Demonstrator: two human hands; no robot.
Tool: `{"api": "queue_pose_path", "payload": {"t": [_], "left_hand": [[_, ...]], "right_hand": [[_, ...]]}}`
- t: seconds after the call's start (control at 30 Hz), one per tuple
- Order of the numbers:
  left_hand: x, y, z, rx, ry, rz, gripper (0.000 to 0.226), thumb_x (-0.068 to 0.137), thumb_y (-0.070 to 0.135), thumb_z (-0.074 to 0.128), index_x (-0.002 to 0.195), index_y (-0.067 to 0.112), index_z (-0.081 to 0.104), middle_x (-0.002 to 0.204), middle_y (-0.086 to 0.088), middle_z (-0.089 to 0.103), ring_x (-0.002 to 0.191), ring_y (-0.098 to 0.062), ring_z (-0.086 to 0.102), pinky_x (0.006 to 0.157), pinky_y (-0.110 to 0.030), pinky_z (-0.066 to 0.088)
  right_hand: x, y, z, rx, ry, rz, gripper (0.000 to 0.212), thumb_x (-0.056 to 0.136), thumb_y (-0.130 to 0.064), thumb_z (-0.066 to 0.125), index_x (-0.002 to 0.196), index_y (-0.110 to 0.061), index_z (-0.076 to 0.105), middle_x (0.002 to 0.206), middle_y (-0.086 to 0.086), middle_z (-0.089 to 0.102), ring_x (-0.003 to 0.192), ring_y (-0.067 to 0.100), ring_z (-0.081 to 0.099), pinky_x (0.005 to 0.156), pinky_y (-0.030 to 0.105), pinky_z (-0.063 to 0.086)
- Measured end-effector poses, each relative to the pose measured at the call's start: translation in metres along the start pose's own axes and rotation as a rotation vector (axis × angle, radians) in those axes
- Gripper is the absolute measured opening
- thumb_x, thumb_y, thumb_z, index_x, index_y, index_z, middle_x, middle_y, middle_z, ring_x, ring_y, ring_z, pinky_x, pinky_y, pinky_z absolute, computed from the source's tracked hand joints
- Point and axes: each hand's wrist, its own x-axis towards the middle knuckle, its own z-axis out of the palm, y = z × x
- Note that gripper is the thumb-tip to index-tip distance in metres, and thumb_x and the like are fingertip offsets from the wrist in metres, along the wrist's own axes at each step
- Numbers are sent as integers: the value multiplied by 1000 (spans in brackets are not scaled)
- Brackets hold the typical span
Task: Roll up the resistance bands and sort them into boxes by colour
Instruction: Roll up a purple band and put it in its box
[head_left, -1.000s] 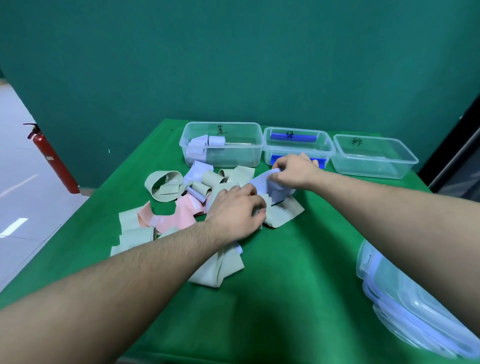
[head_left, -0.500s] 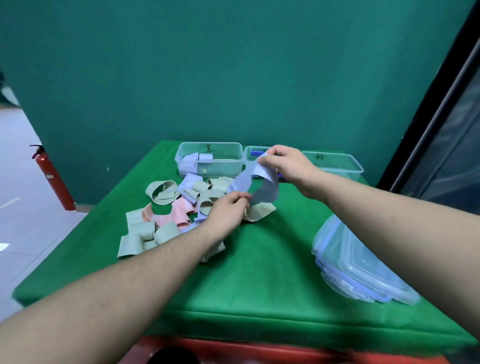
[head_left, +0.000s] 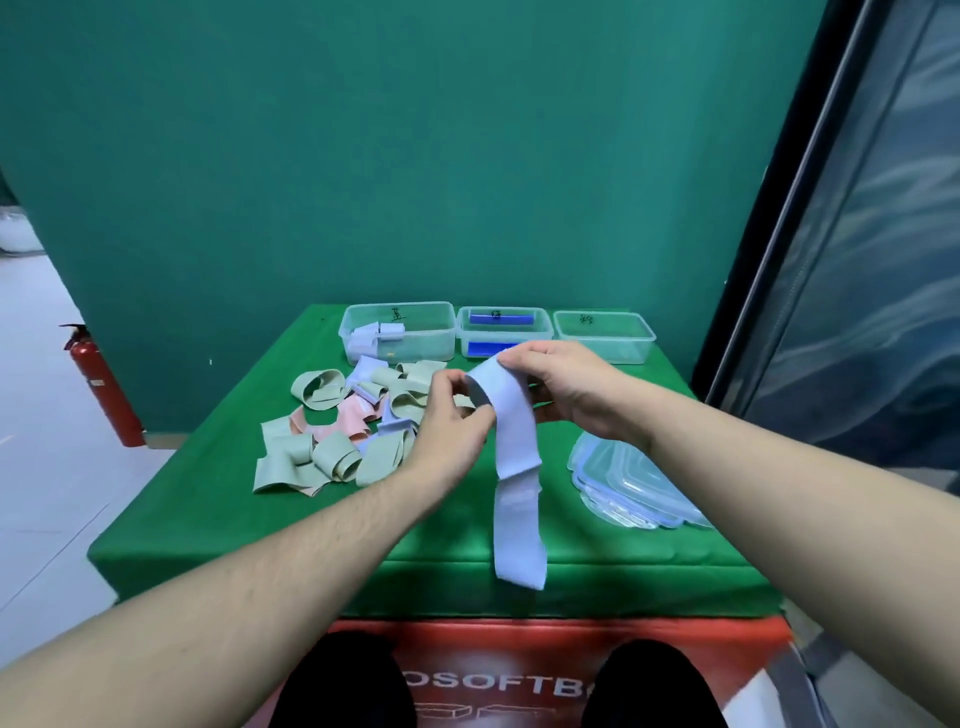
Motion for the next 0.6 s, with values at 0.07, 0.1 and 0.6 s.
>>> {"api": "queue_pose_path", "payload": {"t": [0.07,0.1,0.6], "left_hand": [[-17,4,2,-80,86,-17,25,85,16,58,99,19,37,85,-4,50,72,-18,51,77,-50,53],[-24,5,3,-153,114,-43,24,86,19,59,96,18,37,81,-3,48,70,-19,53,75,-49,53],[-57,23,-4,-258,-144,-1,37,84,-2,72,94,17,42,81,-6,71,72,-15,60,71,-24,45]], "right_hand": [[-12,-3,0,-6,19,6,15,97,-27,58,91,-21,70,86,-1,70,73,15,64,64,27,52],[-15,-4,0,9,39,4,15,97,-28,58,89,-22,68,84,-1,68,70,15,62,62,27,51],[-43,19,-3,-127,144,244,9,91,-22,63,88,-16,57,78,4,60,62,17,59,58,24,55]]}}
